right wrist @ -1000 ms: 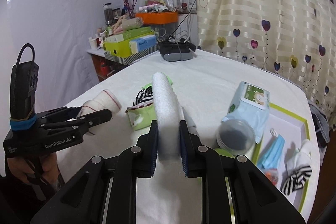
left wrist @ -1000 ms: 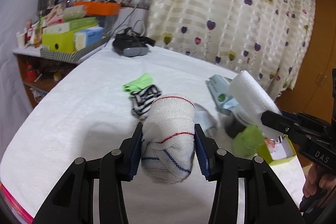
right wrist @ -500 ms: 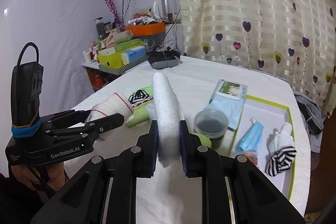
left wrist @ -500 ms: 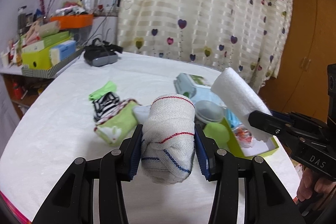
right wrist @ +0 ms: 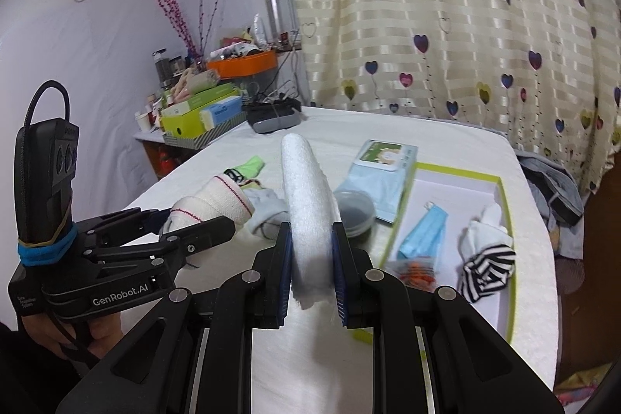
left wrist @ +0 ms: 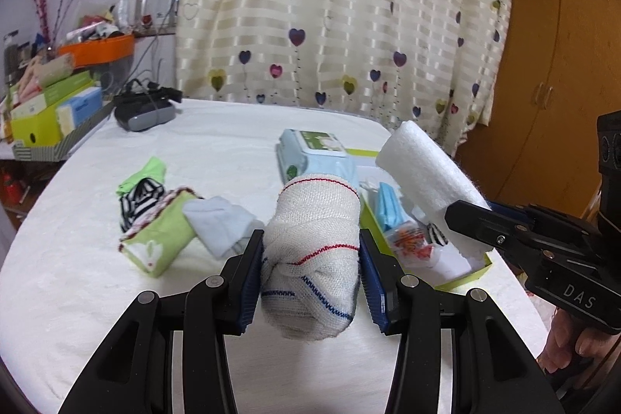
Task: Organize soft objects
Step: 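Carry the bandage roll and white towel to the white box and lower them inside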
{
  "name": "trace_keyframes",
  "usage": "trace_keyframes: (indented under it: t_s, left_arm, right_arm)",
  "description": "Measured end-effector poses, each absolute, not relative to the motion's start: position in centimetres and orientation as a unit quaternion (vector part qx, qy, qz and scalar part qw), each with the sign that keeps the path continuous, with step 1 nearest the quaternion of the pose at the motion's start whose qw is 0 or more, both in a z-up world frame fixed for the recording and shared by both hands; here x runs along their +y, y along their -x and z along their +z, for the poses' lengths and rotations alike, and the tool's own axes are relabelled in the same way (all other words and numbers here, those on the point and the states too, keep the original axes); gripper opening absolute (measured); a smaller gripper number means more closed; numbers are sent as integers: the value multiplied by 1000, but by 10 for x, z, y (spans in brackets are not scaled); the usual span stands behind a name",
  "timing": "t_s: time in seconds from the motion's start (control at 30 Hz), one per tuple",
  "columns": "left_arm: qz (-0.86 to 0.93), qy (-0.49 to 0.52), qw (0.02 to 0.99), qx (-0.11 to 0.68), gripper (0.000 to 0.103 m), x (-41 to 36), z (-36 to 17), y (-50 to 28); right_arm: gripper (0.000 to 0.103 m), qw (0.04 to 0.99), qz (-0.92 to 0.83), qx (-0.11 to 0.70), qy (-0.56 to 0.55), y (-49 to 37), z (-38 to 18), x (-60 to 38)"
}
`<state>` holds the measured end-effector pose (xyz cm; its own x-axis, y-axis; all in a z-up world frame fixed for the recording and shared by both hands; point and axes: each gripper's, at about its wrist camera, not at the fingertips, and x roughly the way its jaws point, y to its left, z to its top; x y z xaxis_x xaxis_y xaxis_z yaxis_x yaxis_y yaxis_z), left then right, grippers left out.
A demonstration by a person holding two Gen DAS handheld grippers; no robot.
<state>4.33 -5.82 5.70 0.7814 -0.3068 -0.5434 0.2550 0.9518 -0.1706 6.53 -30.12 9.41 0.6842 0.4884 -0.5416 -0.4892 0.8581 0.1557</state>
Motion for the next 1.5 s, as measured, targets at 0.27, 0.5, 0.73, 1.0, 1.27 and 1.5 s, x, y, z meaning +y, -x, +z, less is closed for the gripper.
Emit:
trace_keyframes:
  t_s: [0.27, 0.5, 0.73, 1.0, 1.27, 1.5]
  left_arm:
    - [-179, 37, 937, 299, 45, -88, 56, -49]
    - [-207, 27, 929, 307, 45, -115, 51, -53]
    - [-225, 17, 920, 322, 45, -136, 41, -59]
    - [-249, 6, 907, 341, 45, -161, 29, -64]
    - [-273, 1, 887, 373, 45, -184, 15, -80]
    - [-279, 0, 872, 401, 45, -200, 2, -100]
  right_arm:
    - [20, 926, 219, 305, -26, -70, 86, -344]
    - [20, 929, 184, 319, -42, -75, 77, -375]
    - [20, 925, 157, 344, -38, -81, 62, -390]
    - [20, 917, 130, 375, -33, -87, 45, -402]
    - [20, 907, 110, 405, -29, -100, 31, -408]
    - [20, 901, 113, 418, -29, -118, 22, -407]
